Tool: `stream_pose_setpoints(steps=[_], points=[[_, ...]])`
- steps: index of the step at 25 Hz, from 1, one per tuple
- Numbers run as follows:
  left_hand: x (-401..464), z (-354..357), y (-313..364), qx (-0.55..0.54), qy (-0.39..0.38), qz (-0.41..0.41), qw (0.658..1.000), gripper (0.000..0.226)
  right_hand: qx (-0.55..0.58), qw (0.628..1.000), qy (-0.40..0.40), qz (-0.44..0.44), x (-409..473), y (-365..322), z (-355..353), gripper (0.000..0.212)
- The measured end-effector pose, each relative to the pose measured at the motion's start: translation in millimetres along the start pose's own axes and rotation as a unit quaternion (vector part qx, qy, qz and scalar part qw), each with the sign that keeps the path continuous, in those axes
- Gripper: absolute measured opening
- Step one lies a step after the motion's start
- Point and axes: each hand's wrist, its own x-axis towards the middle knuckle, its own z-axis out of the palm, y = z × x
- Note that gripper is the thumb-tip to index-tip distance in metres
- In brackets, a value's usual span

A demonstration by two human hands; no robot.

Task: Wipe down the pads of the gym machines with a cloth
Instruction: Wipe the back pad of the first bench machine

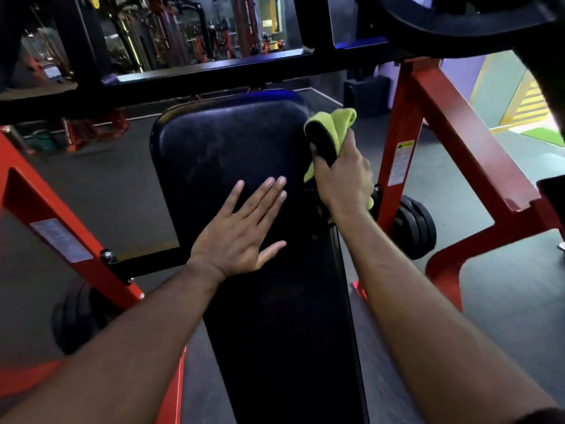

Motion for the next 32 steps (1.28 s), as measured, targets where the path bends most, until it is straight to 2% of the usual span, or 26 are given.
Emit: stream_pose_setpoints(steps=[4,10,13,15,19,21,23,25,28,30,32], points=[[2,-3,3,-0.012,0.014,-0.014,1.000,0.083,-0.040,0.999,0.010,0.024,-73,53,10,0.072],[-1,1,7,-0.057,0.013,-0.029,0.998,0.083,-0.031,0.994,-0.046,0.094,-159,128,8,0.070],[0,-3,4,-0.055,0.014,-0.038,0.998,0.082,-0.030,0.993,-0.033,0.107,-142,113,11,0.063],[0,-5,11,-0.069,0.014,-0.050,0.996,0.076,-0.019,0.997,-0.011,0.075,-114,85,10,0.065],[-9,-1,67,-0.124,0.006,-0.148,0.981,0.071,-0.007,1.000,0.021,0.015,-104,71,19,0.070],[-10,0,74,-0.112,-0.023,-0.119,0.986,0.087,-0.017,0.999,0.039,0.028,-126,90,24,0.072],[-13,2,73,-0.087,-0.040,-0.055,0.994,0.106,-0.024,0.997,0.052,0.042,-155,115,30,0.072],[-13,6,75,-0.074,-0.033,0.017,0.997,0.112,-0.032,0.997,0.035,0.066,-182,139,33,0.072],[-17,11,82,-0.044,-0.038,0.138,0.989,0.105,-0.057,0.992,-0.017,0.110,-227,179,33,0.075],[-16,14,83,-0.031,-0.047,0.154,0.986,0.097,-0.047,0.987,-0.034,0.150,-243,191,29,0.078],[-15,10,87,-0.030,-0.064,0.151,0.986,0.089,-0.030,0.979,-0.026,0.200,-234,187,29,0.069]])
